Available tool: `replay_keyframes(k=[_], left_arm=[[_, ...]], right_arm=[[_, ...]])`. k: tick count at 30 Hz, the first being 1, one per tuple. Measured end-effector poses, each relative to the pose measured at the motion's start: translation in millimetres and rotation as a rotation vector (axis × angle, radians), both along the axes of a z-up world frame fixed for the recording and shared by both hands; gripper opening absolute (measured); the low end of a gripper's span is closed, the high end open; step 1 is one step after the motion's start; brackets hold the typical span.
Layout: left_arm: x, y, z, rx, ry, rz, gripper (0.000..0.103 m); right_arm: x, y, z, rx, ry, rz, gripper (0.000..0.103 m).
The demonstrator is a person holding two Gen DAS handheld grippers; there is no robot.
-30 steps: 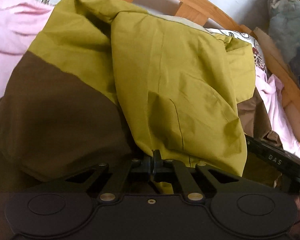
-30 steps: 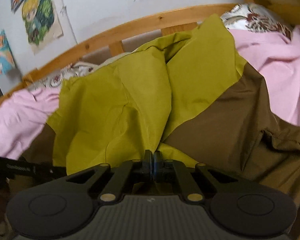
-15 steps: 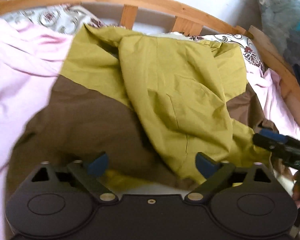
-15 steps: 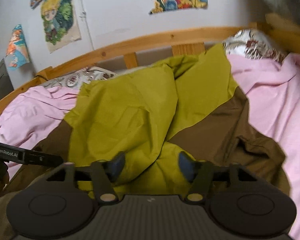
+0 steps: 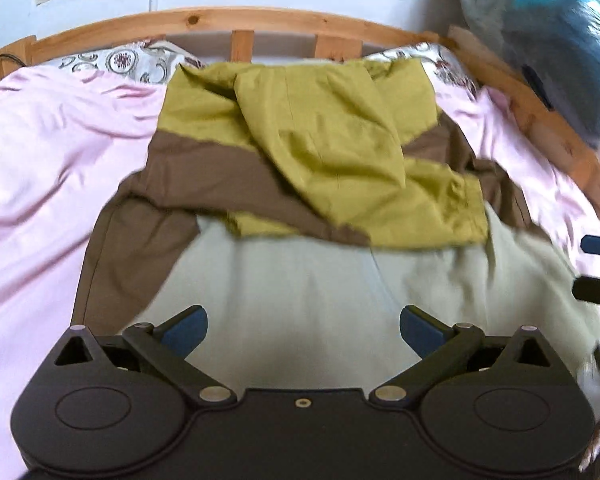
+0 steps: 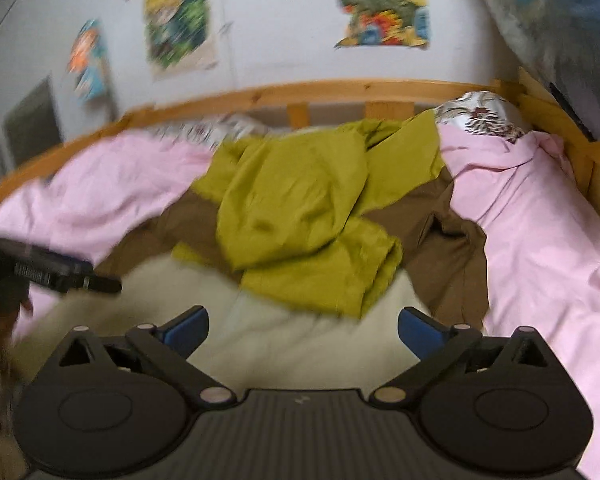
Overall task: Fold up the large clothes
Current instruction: 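Move both open tools toward the beige hem of the jacket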
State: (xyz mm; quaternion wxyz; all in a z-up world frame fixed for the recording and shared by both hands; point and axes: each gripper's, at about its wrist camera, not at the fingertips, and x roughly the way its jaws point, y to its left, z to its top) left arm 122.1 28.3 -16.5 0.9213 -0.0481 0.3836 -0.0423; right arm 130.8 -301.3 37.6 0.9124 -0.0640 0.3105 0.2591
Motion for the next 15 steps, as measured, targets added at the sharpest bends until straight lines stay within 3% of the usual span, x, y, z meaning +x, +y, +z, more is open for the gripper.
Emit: replay_keyframes(k=[5,10,15], left_arm=[[-33,3,-9,0.010,0.009,-0.059,0.102],[-48,-6,-18,-0.003,0.025,-0.099,0.102],[-56,-17,-26,-0.014,0.041,-0.144,0.102]], right_arm=[[-41,8,-11,-0.179,0.069,0.147,0.103],[-68,34,-40,-0.355,0.132,0.301,0.103],[-84,65,-70,-0.531,0.047,0.363,0.103]])
